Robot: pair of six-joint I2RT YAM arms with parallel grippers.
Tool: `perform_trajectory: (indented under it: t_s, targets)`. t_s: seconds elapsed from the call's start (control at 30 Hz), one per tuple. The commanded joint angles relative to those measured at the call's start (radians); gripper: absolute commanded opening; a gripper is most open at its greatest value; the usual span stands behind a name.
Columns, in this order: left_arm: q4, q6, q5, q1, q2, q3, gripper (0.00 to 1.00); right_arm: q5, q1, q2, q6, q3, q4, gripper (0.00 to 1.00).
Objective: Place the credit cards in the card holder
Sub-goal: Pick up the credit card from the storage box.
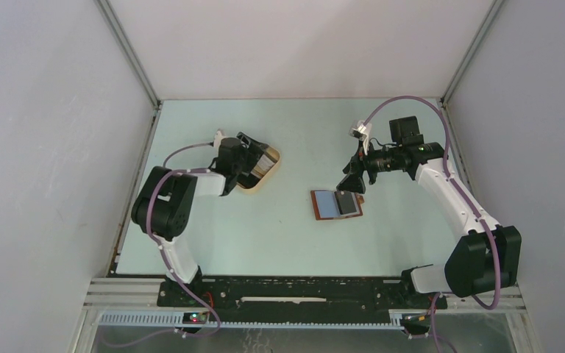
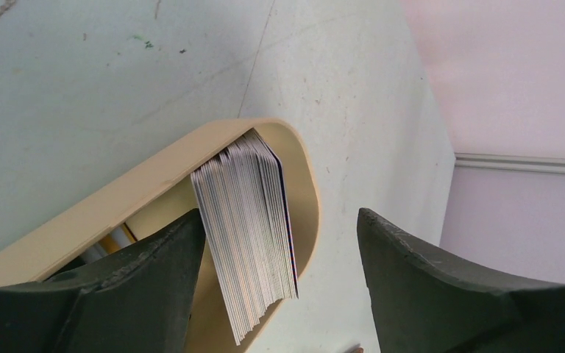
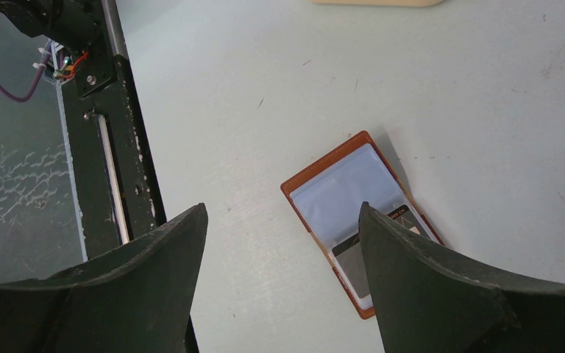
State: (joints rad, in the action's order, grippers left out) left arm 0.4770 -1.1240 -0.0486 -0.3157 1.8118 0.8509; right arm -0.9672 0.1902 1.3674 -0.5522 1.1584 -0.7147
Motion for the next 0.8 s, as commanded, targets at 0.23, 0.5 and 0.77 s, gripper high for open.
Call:
perform_trajectory:
  t_s: [0.23,0.5,0.77]
  targets:
    - [-0.054,0.046,0.052,0.015,0.005,0.064,0.8,-0.021,-0.005,-0.023,-0.015,0.003,-0.002,0.84]
    - [-0.204,0.062,0.002,0.011,0.005,0.123,0.8,-0.02,-0.005,-0.022,-0.018,0.003,-0.003,0.84]
    - [-0.144,0.074,0.004,0.012,-0.026,0.086,0.75,-0.021,-0.005,-0.022,-0.02,0.003,-0.006,0.84]
